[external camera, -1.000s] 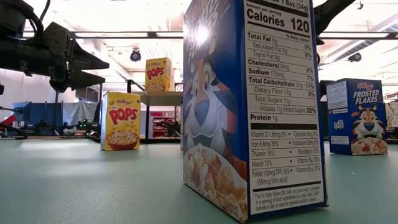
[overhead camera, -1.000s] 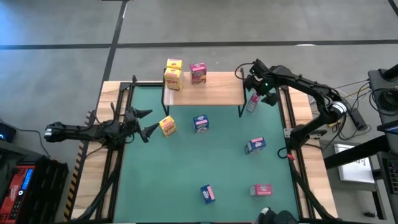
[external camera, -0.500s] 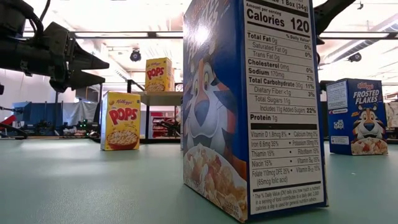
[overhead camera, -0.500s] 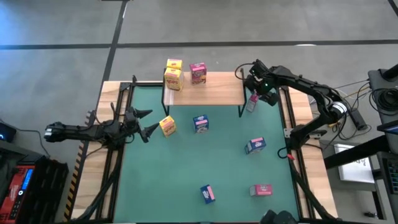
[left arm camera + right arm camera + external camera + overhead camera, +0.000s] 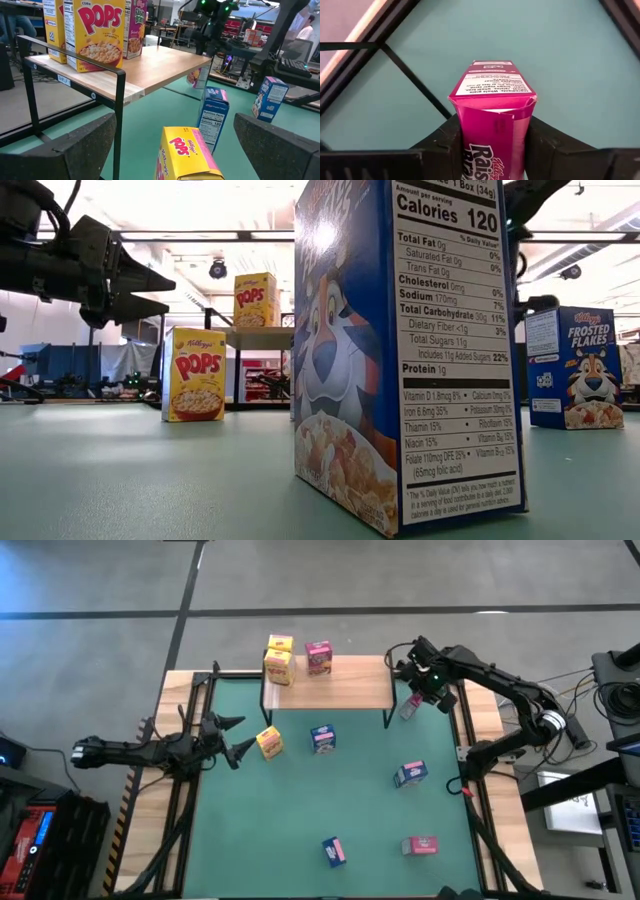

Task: Stack cereal on shelf
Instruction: Put the top purple cereal box on the shelf

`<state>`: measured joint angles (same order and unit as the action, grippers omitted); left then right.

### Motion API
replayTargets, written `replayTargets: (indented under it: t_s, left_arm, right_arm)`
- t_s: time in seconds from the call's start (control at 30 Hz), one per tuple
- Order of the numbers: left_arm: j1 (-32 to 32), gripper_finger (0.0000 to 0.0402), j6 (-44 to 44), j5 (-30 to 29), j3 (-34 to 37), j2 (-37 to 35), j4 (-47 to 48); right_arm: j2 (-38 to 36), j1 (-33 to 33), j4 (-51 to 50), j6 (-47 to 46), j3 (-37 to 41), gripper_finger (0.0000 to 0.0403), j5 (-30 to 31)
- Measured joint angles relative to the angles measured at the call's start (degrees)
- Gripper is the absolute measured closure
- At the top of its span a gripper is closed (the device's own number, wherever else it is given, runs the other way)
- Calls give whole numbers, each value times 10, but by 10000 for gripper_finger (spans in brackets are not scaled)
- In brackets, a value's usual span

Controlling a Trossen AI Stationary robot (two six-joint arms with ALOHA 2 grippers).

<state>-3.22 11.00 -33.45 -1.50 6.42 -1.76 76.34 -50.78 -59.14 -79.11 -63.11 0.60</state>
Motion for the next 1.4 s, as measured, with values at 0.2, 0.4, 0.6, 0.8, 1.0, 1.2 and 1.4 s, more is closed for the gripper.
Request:
replayTargets:
  t_s: [0.2,0.4,0.6,0.8,1.0,1.2,1.4]
  left_arm:
    - [0,15,0,0,0,0,0]
    - [0,15,0,0,0,0,0]
    - [0,15,0,0,0,0,0]
    - [0,15,0,0,0,0,0]
    - [0,15,0,0,0,0,0]
    - [0,15,0,0,0,0,0]
    - [0,15,0,0,0,0,0]
  right_arm:
    - [-53,0,-23,6,0,268,11]
    - [-117,0,-29,86,-4,268,8]
    - [-153,3,-110,100,-52,268,10]
    - [-153,7,-158,179,-113,268,10]
    - [-139,46,-187,245,-178,268,7]
    - [-120,105,-185,311,-238,268,7]
    - [-86,168,-136,432,-274,268,9]
